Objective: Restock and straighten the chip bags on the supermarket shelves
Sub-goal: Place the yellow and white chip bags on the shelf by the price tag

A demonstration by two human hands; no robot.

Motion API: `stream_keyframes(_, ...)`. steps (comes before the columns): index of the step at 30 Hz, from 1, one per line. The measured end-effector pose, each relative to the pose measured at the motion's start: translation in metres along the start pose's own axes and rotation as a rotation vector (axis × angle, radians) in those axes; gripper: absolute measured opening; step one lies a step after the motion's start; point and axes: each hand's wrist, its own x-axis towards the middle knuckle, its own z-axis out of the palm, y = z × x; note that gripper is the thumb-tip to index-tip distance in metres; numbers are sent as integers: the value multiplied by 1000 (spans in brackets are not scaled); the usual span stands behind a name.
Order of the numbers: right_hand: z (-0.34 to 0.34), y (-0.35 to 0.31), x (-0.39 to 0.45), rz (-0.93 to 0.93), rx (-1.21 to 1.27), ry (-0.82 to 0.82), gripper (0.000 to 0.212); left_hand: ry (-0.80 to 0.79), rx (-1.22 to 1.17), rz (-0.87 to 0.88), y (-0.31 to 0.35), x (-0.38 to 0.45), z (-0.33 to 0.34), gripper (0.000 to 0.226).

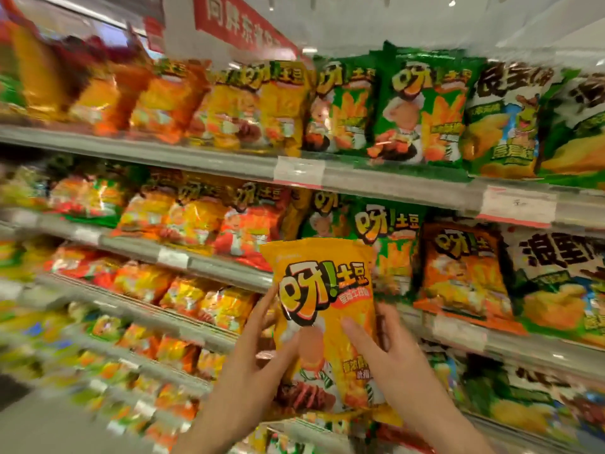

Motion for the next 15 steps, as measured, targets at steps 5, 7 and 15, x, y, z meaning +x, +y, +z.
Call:
stream_keyframes(5,105,-25,20,-23,32,-129,85,100,34,-21,-24,-12,-104,81)
stream_keyframes(7,143,-35,28,-37,47,-175,77,139,51,-8,-33,-13,-140,77)
stream_keyframes(15,256,-68,84,-108,36,-300,63,251,14,-24,-73,17,-246,65)
